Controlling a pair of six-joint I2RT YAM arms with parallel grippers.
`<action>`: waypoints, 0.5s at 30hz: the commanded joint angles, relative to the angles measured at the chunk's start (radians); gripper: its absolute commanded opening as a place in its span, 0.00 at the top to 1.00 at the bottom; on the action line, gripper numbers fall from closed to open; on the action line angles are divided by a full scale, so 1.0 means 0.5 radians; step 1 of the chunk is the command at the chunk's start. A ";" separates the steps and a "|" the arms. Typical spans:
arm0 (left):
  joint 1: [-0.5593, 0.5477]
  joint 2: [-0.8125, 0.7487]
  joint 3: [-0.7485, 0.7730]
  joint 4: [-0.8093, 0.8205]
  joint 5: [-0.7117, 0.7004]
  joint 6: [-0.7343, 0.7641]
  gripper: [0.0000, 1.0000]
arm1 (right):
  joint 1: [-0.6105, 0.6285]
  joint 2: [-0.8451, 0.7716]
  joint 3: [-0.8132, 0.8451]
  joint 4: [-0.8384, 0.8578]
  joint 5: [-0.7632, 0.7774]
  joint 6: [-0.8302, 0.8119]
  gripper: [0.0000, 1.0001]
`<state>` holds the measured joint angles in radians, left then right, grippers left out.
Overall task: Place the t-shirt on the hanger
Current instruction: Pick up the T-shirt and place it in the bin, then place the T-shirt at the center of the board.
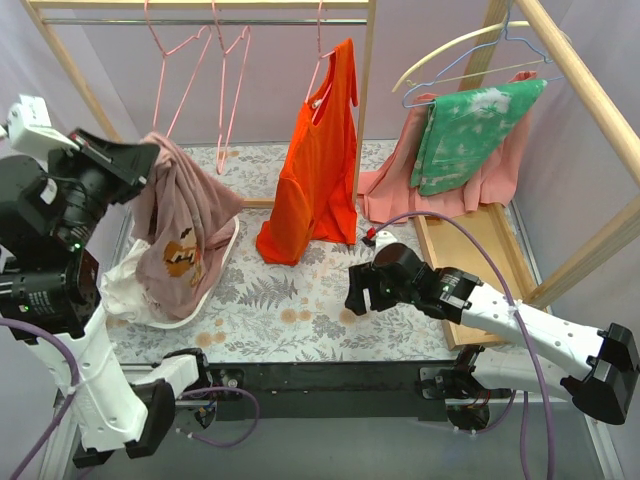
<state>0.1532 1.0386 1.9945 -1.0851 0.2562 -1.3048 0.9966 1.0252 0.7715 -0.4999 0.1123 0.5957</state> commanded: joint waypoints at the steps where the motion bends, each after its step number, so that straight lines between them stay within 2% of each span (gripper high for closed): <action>1: -0.009 0.245 0.578 0.127 0.647 0.161 1.00 | -0.002 -0.047 0.239 -0.019 0.076 -0.081 0.21; 3: -0.009 0.273 0.701 0.179 0.812 0.158 1.00 | -0.002 -0.050 0.340 -0.043 0.113 -0.108 0.20; 4: -0.009 0.230 0.678 0.313 0.883 0.143 1.00 | -0.002 -0.053 0.383 -0.080 0.125 -0.117 0.20; 6: -0.012 0.160 0.513 0.506 1.027 0.024 1.00 | -0.002 -0.059 0.490 -0.117 0.156 -0.136 0.20; 7: -0.009 0.129 0.451 0.702 1.158 -0.040 1.00 | -0.002 -0.071 0.518 -0.129 0.165 -0.148 0.20; 9: -0.009 0.074 0.368 0.826 1.254 -0.157 1.00 | -0.002 -0.093 0.577 -0.157 0.199 -0.160 0.20; 12: -0.009 0.022 0.178 0.775 1.289 -0.149 1.00 | -0.002 -0.139 0.592 -0.166 0.223 -0.173 0.20; 15: -0.009 -0.101 -0.187 0.633 1.261 -0.200 1.00 | -0.005 -0.167 0.577 -0.169 0.226 -0.173 0.20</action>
<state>0.1505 1.0264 2.0682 -0.7555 0.8257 -1.3502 0.9970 0.9649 1.0317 -0.5587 0.1967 0.5335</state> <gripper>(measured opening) 0.048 0.800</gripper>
